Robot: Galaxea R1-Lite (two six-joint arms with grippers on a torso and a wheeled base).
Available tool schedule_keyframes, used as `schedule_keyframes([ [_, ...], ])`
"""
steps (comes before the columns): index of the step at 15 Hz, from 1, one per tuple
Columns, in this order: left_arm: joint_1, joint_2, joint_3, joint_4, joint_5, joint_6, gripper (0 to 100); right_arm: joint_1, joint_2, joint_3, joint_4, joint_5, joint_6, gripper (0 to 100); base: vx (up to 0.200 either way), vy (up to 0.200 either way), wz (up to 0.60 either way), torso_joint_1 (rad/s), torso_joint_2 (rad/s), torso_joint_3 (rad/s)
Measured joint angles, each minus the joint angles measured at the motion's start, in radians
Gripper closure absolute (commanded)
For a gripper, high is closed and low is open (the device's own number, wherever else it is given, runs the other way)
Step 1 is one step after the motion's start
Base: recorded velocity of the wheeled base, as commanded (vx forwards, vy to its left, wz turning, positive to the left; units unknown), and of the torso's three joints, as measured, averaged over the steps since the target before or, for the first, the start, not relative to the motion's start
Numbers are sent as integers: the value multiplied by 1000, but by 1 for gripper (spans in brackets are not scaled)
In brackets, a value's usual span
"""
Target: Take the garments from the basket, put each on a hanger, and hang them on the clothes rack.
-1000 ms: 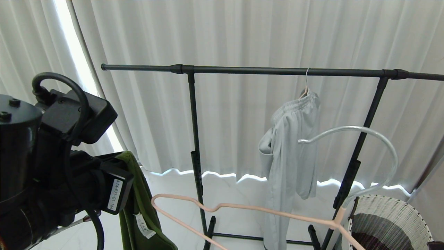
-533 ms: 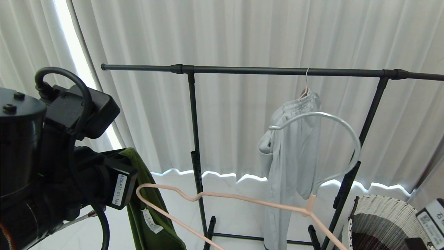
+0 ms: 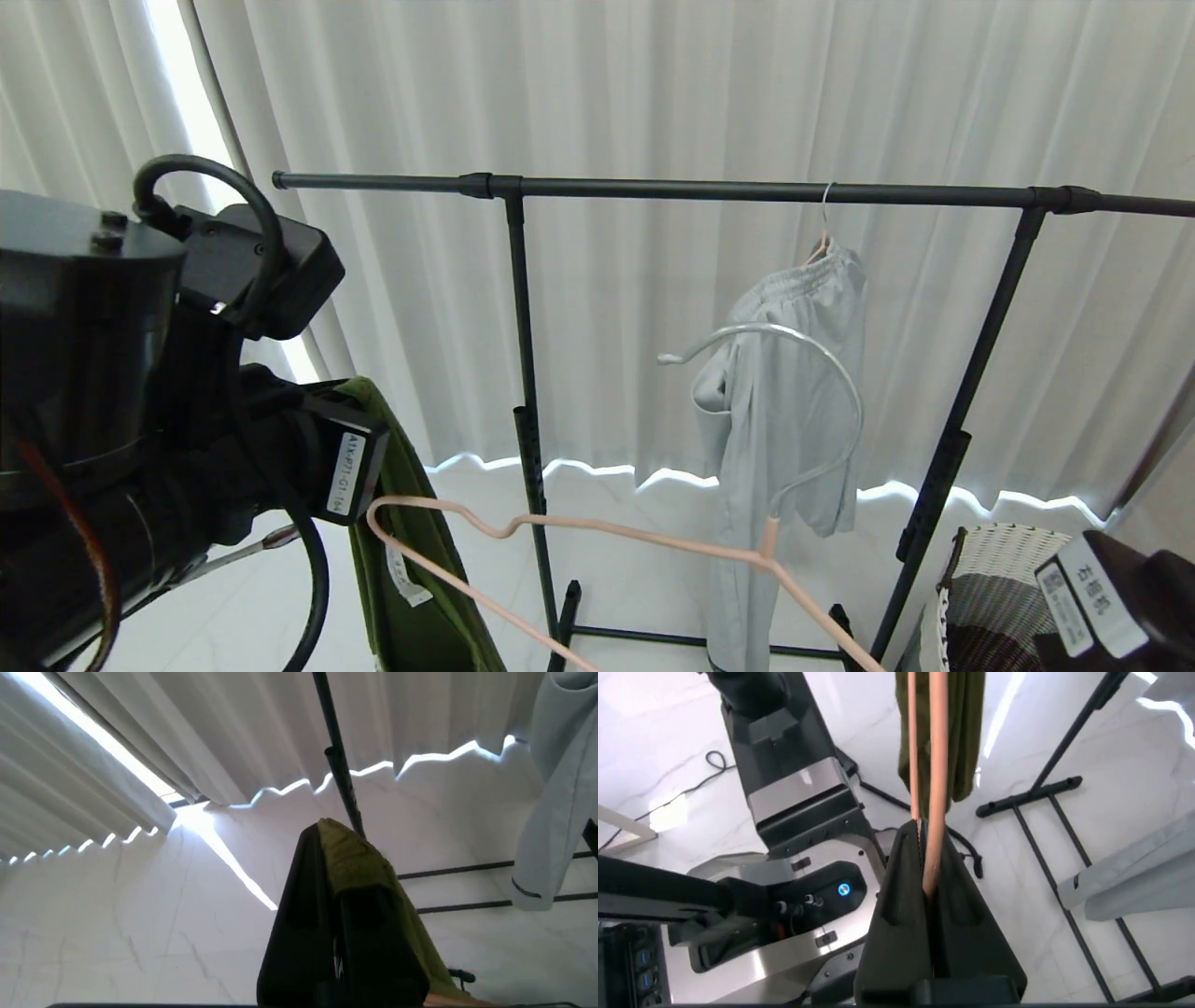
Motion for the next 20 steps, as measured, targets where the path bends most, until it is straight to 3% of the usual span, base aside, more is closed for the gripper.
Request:
schedule_keyframes([
  [3, 8, 39, -10, 0, 2, -4, 100, -3, 41, 1, -54, -63, 27, 100, 0, 0, 0, 0, 0, 0],
  [7, 10, 109, -33, 2, 6, -74, 100, -3, 134, 1, -170, -147, 107, 100, 0, 0, 0, 0, 0, 0],
  [10, 10, 154, -52, 2, 6, -127, 100, -1, 184, 0, -220, -151, 127, 100, 0, 0, 0, 0, 0, 0],
  [20, -47, 172, -59, 2, 4, -175, 100, 10, 216, 37, -268, -152, 167, 100, 0, 0, 0, 0, 0, 0],
])
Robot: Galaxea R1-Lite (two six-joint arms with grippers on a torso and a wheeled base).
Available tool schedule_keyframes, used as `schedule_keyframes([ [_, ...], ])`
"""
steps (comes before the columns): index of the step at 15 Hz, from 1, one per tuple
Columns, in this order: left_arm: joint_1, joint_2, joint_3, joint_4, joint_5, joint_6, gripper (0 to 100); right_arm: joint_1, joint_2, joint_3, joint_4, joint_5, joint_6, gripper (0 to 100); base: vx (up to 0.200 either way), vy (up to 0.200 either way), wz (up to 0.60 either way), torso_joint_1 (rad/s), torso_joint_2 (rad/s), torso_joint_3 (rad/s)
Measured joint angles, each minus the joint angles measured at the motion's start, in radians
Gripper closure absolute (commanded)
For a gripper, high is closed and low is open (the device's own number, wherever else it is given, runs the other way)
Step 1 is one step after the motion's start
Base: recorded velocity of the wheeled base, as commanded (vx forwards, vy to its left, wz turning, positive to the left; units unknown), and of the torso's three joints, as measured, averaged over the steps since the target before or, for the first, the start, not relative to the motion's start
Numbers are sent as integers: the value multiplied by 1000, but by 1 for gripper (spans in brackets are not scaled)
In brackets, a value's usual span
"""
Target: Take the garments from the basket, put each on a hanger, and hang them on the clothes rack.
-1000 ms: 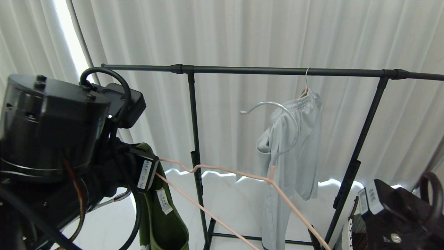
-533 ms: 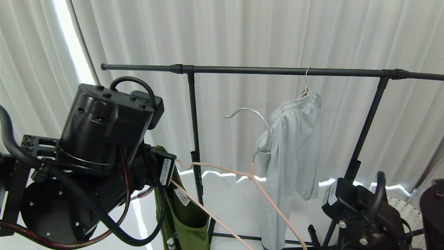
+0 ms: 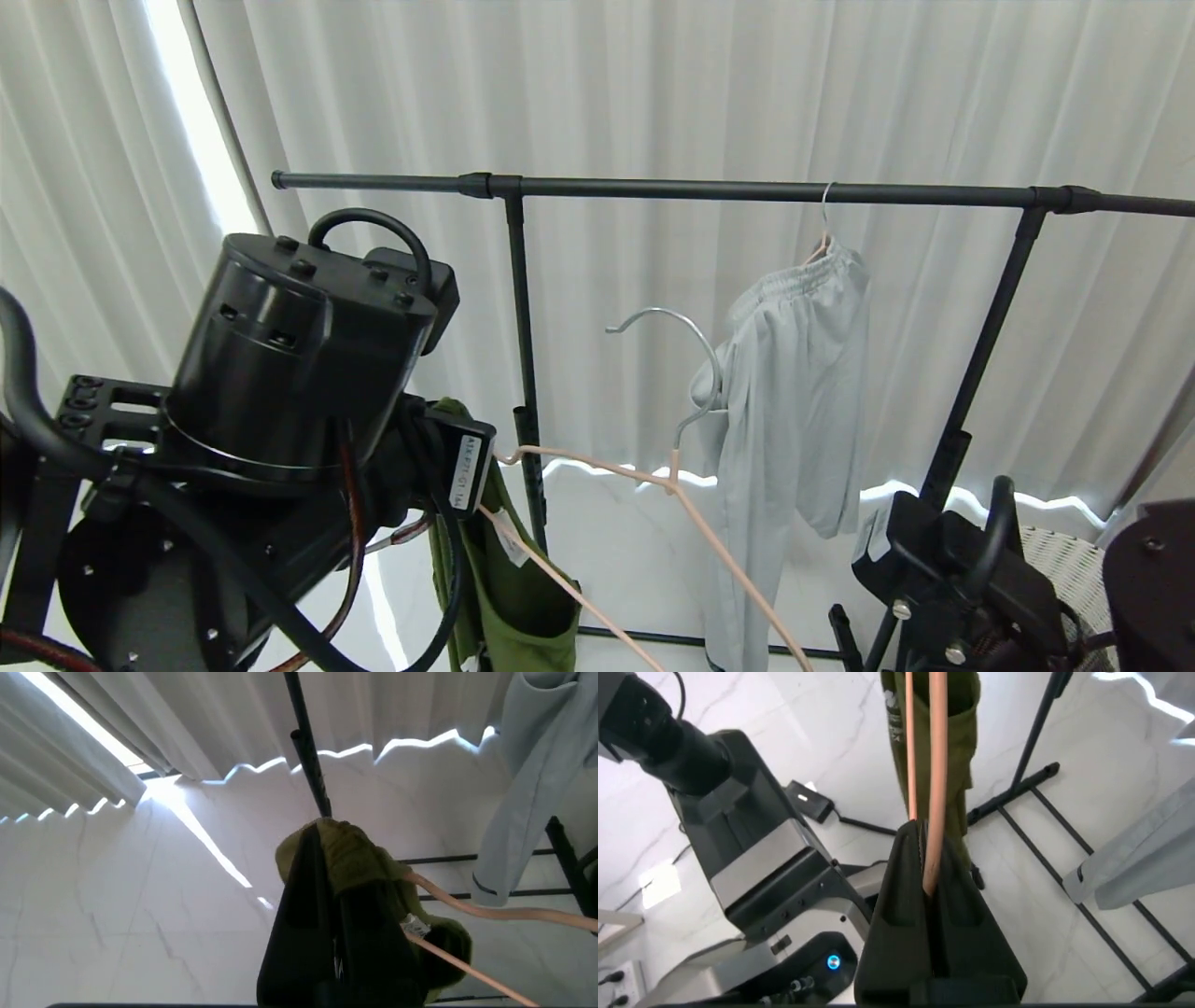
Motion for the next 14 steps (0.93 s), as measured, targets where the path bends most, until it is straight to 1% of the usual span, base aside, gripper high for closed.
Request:
schedule_keyframes([
  [2, -32, -4, 0, 0, 0, -10, 100, 0, 13, -6, -6, 0, 3, 100, 0, 0, 0, 0, 0, 0],
  [6, -105, -12, -10, 0, 0, -61, 100, 3, 60, -27, -60, 3, 3, 100, 0, 0, 0, 0, 0, 0],
  [11, -189, -14, -58, 0, -2, -91, 100, 11, 130, -74, -68, 4, 4, 100, 0, 0, 0, 0, 0, 0],
  [14, -224, -14, -68, 0, -3, -109, 100, 15, 157, -94, -69, 4, 5, 100, 0, 0, 0, 0, 0, 0],
])
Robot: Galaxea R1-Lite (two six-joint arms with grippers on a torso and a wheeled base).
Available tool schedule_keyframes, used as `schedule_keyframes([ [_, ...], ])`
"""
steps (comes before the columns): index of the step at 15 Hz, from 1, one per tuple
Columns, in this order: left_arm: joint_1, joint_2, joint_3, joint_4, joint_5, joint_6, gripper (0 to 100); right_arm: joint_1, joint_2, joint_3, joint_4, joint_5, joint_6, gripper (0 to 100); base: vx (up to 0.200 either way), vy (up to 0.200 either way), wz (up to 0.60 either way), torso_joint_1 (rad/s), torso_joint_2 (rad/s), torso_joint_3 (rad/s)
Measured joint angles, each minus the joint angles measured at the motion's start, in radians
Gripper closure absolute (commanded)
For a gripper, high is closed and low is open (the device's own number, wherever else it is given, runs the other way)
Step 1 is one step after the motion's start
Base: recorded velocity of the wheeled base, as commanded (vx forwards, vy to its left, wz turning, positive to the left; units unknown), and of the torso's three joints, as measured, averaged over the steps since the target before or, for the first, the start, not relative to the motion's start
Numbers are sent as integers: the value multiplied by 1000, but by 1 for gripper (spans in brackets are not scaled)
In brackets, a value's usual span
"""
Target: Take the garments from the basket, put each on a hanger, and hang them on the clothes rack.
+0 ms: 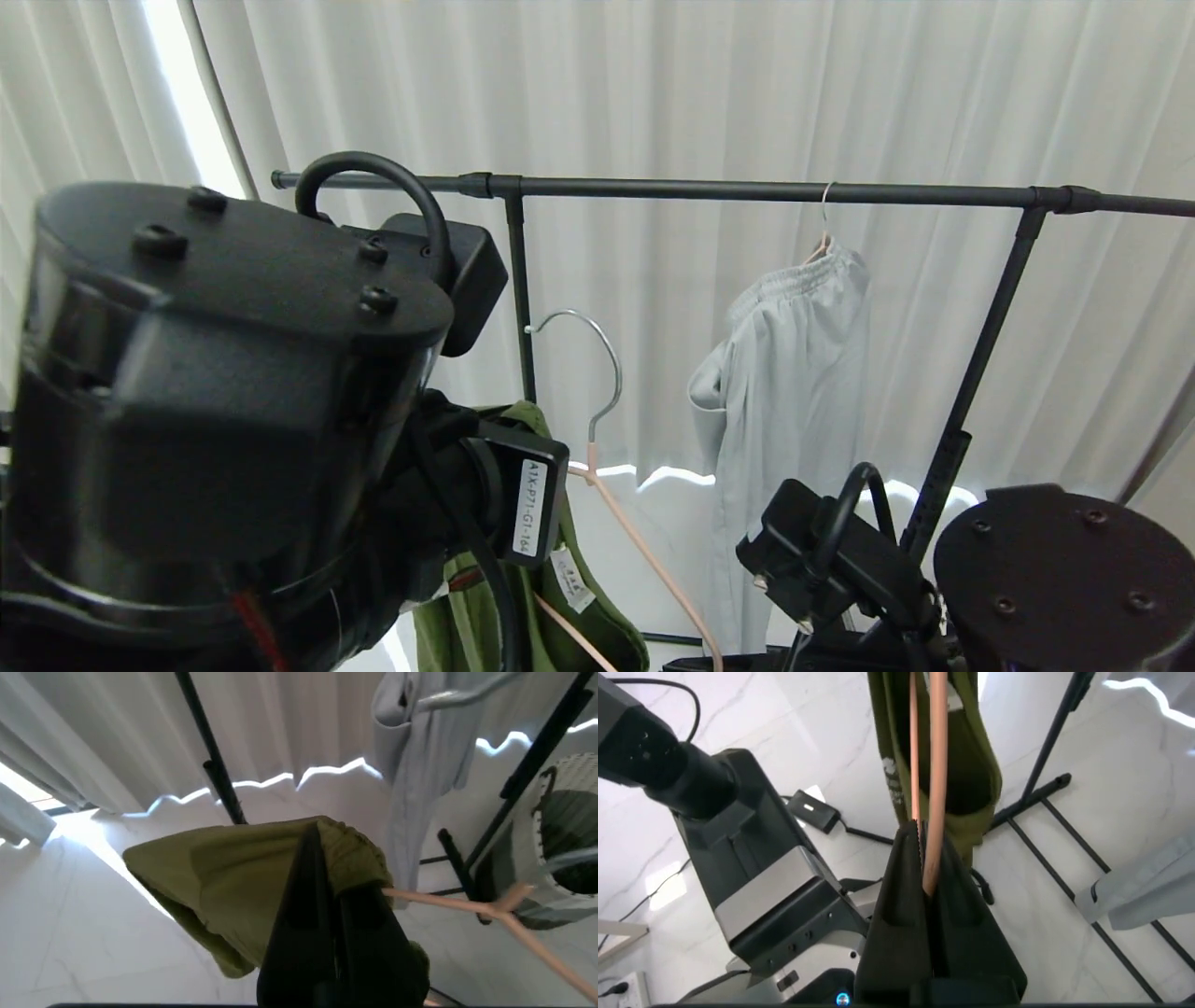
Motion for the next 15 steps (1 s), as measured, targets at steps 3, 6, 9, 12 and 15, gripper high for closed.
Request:
schedule_keyframes([
  [3, -45, 0, -12, 0, -2, -28, 100, 3, 20, -9, -4, 0, 10, 100, 0, 0, 0, 0, 0, 0],
  [6, -57, -1, -13, 0, -2, -31, 100, 5, 24, -11, -4, -3, 23, 100, 0, 0, 0, 0, 0, 0],
  [9, -59, -3, -7, 0, -2, -31, 100, 5, 24, -9, -68, -30, 29, 100, 0, 0, 0, 0, 0, 0],
  [12, -50, -13, 3, 0, 0, -44, 100, 5, 27, 17, -191, -103, 27, 100, 0, 0, 0, 0, 0, 0],
  [15, -46, -36, 20, -1, 4, -59, 100, 7, 25, 59, -294, -153, 18, 100, 0, 0, 0, 0, 0, 0],
])
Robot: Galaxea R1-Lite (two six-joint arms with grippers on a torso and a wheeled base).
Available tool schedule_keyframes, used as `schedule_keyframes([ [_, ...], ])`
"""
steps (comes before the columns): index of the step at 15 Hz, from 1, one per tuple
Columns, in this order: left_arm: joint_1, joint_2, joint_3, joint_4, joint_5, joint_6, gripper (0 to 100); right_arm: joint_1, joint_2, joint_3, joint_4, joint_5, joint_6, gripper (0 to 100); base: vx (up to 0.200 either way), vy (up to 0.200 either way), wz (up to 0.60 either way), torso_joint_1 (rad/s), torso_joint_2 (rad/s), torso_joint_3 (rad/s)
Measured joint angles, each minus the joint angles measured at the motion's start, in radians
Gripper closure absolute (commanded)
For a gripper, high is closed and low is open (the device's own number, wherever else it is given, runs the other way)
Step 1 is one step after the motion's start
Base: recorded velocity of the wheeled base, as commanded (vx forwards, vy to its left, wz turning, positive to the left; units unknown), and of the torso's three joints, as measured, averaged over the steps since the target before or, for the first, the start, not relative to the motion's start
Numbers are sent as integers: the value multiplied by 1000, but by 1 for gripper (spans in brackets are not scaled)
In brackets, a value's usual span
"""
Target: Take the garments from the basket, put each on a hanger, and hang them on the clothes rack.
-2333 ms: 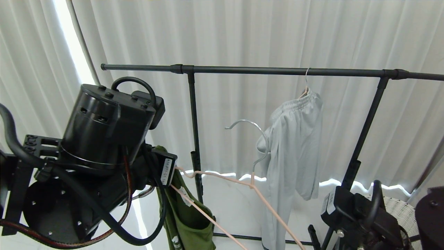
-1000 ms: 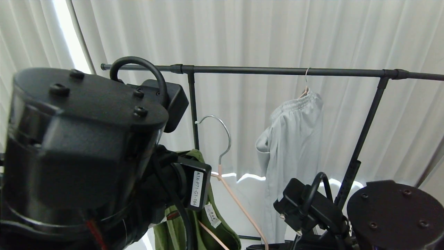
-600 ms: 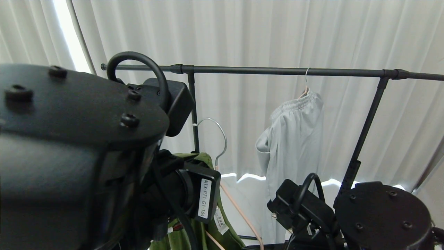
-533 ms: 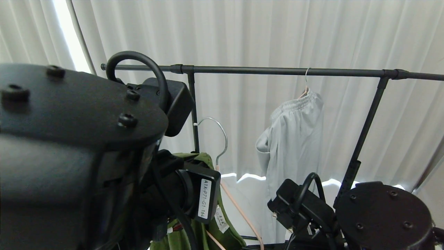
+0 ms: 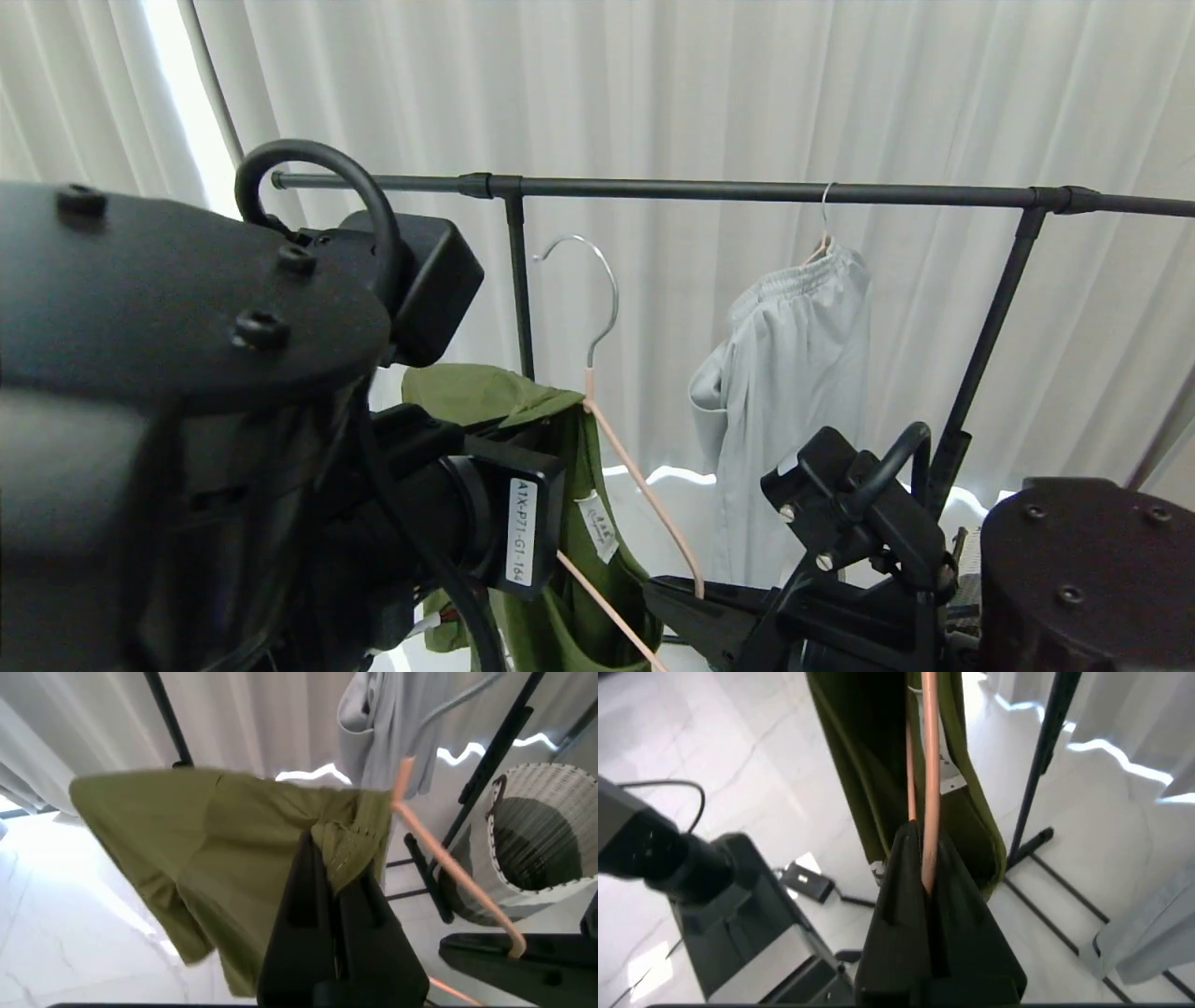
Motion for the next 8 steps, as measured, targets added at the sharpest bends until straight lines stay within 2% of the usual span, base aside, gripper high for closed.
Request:
schedule_keyframes([
  [5, 1, -32, 43, -1, 1, 0, 100, 9, -9, 15, -44, -18, -59, 100, 0, 0, 0, 0, 0, 0],
  [6, 1, -34, 44, -1, 1, 0, 0, 11, -11, 16, -61, -19, -67, 100, 0, 0, 0, 0, 0, 0],
  [8, -1, -37, 47, 0, 1, 0, 0, 13, -12, 22, -87, -23, -71, 100, 0, 0, 0, 0, 0, 0],
])
